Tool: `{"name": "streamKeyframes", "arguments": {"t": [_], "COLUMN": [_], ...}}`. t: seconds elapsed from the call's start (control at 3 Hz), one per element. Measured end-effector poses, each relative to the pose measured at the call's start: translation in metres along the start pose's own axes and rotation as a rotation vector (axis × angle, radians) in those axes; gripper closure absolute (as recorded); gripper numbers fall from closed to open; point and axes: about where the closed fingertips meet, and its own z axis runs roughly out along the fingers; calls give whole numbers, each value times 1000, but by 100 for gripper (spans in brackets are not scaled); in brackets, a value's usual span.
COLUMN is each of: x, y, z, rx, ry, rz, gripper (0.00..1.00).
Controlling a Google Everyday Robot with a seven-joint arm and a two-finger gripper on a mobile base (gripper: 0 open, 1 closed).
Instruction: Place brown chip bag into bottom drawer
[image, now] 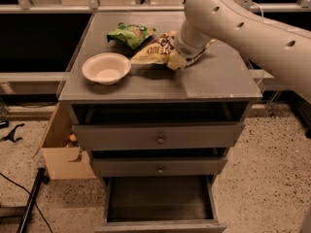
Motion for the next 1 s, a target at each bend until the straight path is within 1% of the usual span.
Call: {"name": "streamKeyframes", "arguments": {"t": [0.33,0.67,1.0], "x": [-1,0,0], "y": [-3,-5,-5], "z": [5,7,7], "rx": [9,18,18], "ry": [5,13,13], "rz": [-2,3,3], "gripper": [89,100,100]}}
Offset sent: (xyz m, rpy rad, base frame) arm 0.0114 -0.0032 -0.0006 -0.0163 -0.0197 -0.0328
